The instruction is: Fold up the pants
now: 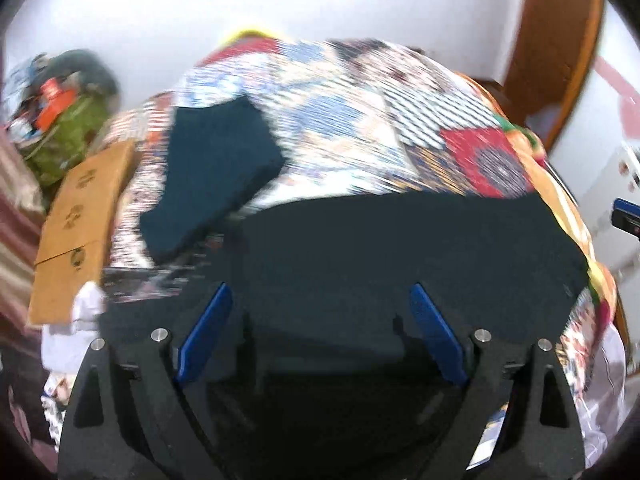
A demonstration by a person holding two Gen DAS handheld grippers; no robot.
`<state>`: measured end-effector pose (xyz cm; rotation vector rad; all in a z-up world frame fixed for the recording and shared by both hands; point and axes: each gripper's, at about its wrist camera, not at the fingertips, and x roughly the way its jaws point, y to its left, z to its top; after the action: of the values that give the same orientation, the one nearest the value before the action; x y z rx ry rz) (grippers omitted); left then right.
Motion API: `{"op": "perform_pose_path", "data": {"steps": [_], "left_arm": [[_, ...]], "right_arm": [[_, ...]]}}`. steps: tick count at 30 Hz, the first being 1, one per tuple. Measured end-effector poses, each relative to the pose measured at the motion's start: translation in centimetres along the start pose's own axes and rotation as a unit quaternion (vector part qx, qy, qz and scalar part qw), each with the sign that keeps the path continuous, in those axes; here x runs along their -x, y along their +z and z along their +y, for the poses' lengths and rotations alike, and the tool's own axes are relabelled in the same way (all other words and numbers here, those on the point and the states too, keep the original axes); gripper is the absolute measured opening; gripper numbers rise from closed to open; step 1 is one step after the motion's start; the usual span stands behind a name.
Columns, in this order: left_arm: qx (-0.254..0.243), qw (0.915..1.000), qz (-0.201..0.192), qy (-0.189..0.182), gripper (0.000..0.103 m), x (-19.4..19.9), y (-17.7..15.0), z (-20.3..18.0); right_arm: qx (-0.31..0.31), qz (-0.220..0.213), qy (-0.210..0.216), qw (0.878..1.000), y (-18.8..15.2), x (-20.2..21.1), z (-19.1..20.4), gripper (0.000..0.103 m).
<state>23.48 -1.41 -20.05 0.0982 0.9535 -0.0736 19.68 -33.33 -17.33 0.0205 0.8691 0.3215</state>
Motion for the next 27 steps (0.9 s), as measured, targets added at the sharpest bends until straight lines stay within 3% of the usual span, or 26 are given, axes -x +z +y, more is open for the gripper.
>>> {"op": "perform_pose_path", "data": {"steps": [5, 10, 14, 21, 24, 27], "left_arm": [[0.045, 0.9975, -0.011, 0.054, 0.094, 1.1, -0.6, 8.2], [0.100, 0.9908, 0.023, 0.089, 0.095, -0.4, -3.1, 16.5], [0.129, 0.9847, 0.056, 0.104, 0.095, -2.9, -5.3, 20.5], [0.167, 0.9778, 0.104, 0.072, 0.094, -8.2, -7.9, 23.8], [0.171, 0.9785, 0.109, 0.039, 0.093, -9.5, -8.3, 23.9], [0.171, 0.9800, 0.101, -0.017, 0.070, -10.2, -8.1, 23.5]], "right_arm": [[0.055, -0.016, 0.047, 0.997, 3.2, -1.7, 6.3, 0.045], [0.112, 0.002, 0.094, 0.989, 6.0, -5.6, 12.8, 0.045], [0.153, 0.029, 0.122, 0.980, 7.1, -8.7, 17.2, 0.046], [0.217, 0.088, 0.160, 0.959, 8.6, -16.2, 24.6, 0.045], [0.242, 0.116, 0.164, 0.949, 8.6, -19.5, 27.3, 0.045], [0.251, 0.141, 0.171, 0.943, 8.6, -21.9, 28.3, 0.045]]}}
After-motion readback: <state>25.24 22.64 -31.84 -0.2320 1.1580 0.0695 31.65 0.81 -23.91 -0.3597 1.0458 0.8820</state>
